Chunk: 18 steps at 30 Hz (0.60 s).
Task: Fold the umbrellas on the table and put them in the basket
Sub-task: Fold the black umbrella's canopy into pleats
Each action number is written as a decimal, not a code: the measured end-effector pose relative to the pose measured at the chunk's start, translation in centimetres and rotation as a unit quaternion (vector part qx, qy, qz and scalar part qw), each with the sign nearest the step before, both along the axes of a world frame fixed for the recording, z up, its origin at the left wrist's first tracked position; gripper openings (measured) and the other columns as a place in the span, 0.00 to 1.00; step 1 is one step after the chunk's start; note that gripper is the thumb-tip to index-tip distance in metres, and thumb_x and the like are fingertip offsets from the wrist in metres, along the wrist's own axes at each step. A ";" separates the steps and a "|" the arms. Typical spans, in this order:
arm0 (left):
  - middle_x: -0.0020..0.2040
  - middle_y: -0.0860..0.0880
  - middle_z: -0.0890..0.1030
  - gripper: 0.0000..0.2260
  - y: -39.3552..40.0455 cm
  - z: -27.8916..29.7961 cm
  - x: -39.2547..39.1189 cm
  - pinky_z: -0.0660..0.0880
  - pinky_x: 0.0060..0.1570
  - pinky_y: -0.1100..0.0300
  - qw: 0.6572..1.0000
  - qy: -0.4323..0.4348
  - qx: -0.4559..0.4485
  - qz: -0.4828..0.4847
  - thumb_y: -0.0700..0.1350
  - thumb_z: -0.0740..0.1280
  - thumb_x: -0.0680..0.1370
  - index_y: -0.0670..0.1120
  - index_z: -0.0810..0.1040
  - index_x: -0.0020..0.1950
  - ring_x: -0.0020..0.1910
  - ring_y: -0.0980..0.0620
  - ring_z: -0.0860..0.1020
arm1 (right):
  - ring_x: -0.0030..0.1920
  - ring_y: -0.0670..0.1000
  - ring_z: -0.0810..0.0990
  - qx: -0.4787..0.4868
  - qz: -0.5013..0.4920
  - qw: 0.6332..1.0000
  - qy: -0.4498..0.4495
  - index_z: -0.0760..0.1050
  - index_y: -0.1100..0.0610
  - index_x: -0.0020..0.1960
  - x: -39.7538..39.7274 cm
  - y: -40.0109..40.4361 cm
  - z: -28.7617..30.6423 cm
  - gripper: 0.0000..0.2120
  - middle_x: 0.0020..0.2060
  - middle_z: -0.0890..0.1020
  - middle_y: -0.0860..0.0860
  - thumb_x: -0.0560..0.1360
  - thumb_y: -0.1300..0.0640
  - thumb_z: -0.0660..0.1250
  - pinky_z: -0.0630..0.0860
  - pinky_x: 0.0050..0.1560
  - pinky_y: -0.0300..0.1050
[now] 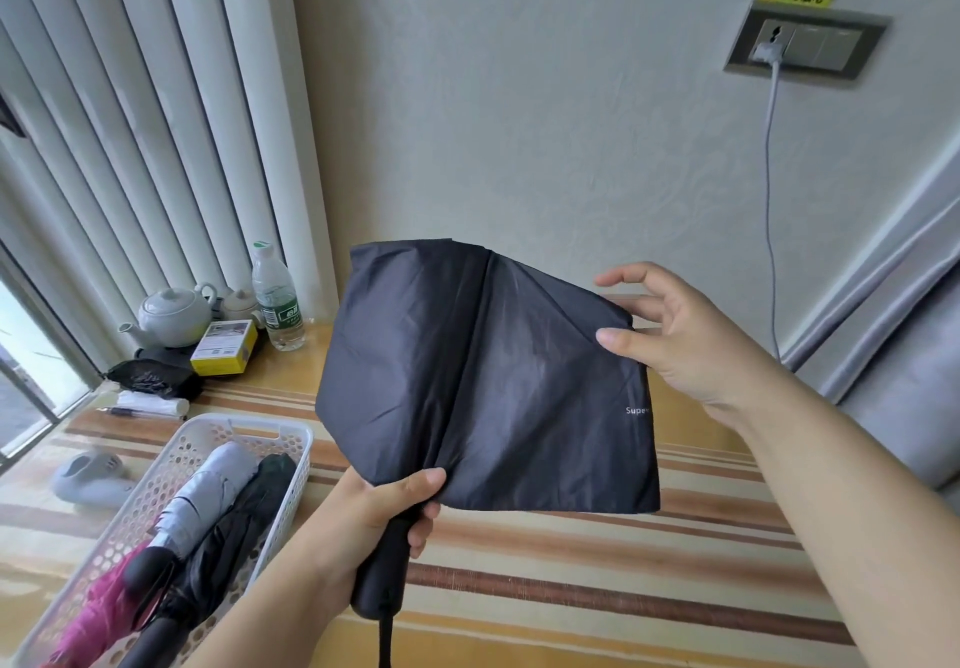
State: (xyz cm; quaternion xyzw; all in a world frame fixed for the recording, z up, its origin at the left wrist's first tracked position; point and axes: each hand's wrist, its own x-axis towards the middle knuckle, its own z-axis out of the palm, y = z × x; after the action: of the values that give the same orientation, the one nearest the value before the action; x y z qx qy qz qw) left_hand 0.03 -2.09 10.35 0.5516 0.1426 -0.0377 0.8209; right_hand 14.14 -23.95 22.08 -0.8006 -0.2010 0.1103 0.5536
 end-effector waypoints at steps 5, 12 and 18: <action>0.28 0.45 0.68 0.20 0.4 -0.2 -0.2 0.66 0.23 0.60 0.999 -0.028 -0.023 0.009 0.43 0.76 0.55 0.41 0.68 0.39 0.22 0.50 0.65 | 0.42 0.48 0.81 -0.016 -0.006 1.000 0.015 0.78 0.53 0.45 0.0 0.1 -0.1 0.09 0.44 0.83 0.50 0.74 0.67 0.70 0.76 0.47 0.37; 0.28 0.45 0.67 0.21 0.4 -0.3 -1.1 0.67 0.24 0.60 0.999 -0.041 -0.015 -0.014 0.46 0.78 0.56 0.43 0.70 0.38 0.23 0.50 0.66 | 0.42 0.52 0.81 -0.034 0.031 0.987 0.155 0.77 0.55 0.48 -0.1 0.9 -0.1 0.05 0.43 0.84 0.53 0.75 0.64 0.68 0.74 0.49 0.47; 0.27 0.46 0.67 0.33 0.7 0.3 -1.1 0.66 0.23 0.61 0.999 -0.037 -0.019 0.008 0.53 0.84 0.48 0.42 0.66 0.38 0.22 0.51 0.66 | 0.41 0.49 0.82 -0.075 0.059 0.969 0.228 0.79 0.56 0.50 -0.2 0.1 0.0 0.04 0.42 0.84 0.52 0.76 0.61 0.68 0.78 0.41 0.40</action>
State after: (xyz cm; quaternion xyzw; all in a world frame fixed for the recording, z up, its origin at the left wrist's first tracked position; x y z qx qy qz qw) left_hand -1.04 -1.40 10.60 0.5358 0.1154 -0.0135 0.8363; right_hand 13.94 -23.89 22.06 -0.7802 -0.1071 0.3373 0.5157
